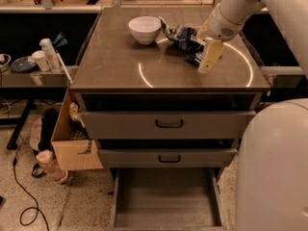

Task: Place rxbar blueberry into bottom drawer

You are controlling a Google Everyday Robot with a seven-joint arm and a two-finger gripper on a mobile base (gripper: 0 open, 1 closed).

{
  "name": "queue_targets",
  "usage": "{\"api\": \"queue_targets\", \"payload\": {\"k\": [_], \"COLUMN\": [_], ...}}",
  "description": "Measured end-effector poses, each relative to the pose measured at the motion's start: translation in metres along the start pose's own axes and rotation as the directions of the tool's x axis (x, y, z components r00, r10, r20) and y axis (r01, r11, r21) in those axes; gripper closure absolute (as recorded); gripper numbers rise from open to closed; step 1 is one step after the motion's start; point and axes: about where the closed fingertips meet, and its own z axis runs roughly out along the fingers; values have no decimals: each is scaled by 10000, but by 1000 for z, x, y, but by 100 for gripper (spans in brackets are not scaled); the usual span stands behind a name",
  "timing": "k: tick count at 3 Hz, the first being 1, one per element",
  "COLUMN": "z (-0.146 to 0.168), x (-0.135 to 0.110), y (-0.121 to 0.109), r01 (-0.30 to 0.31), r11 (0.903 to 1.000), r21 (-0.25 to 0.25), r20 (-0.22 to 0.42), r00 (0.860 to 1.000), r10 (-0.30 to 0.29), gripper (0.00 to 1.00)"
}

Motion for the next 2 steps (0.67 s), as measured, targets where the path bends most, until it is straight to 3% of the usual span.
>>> {"api": "queue_targets", "payload": {"k": [1,2], "z": [-2,-1], "x": [-4,-4], "y": [-15,-15], "r01": [130,130], "r11": [9996,9996], "r21": [266,265], "r20": [-120,-120], "r00": [9998,9998], "r10": [-127,-127], "gripper": [0,2]}}
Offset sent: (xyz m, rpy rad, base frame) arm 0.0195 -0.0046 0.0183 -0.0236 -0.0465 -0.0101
